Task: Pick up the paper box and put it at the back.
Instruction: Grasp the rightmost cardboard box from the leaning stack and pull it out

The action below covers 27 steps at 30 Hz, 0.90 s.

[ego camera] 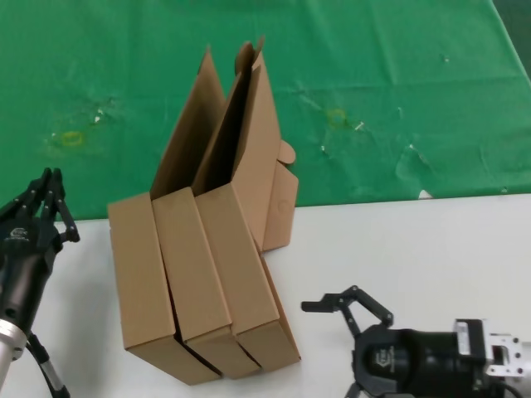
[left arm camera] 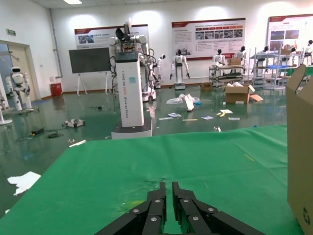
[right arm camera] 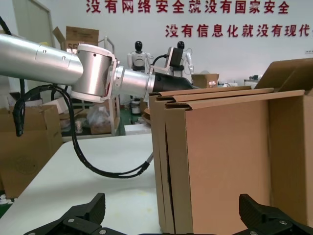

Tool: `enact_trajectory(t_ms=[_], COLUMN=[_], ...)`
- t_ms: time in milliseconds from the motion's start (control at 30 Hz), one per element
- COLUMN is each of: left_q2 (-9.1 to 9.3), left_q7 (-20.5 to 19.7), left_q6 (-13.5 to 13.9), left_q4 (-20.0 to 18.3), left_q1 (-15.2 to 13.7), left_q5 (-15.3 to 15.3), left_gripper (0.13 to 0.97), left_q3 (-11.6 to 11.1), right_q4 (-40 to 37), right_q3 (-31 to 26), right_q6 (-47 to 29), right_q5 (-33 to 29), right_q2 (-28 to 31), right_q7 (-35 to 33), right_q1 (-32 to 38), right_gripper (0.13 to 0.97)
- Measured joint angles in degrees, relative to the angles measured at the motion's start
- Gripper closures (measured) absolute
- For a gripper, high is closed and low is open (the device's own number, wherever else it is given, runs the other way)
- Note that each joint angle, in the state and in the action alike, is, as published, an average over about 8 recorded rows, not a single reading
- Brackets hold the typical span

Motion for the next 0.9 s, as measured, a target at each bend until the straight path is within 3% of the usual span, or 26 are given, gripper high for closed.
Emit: enact_trajectory(t_ms=[400, 700, 900], left_q2=[0.0, 0.0, 0.0], left_q7=[0.0, 0.0, 0.0], left_q6=[0.0, 0.0, 0.0], left_q4=[0.0, 0.0, 0.0], left_q1=[0.0, 0.0, 0.0], left_q5=[0.0, 0.0, 0.0], left_gripper=[0.952, 0.953, 0.953], left_q3=[0.0, 0.0, 0.0], right_q4=[-2.5, -4.4, -5.9], right_q3=[-1.8, -2.1, -2.6], right_q6=[-1.3, -2.0, -2.4], right_q5=[-2.1, -3.3, -4.2], right_q2=[-1.8, -2.3, -2.8], right_q7=[2.0, 1.8, 1.3], right_q1=[3.3, 5.3, 7.3], right_gripper=[0.145, 0.231, 0.349])
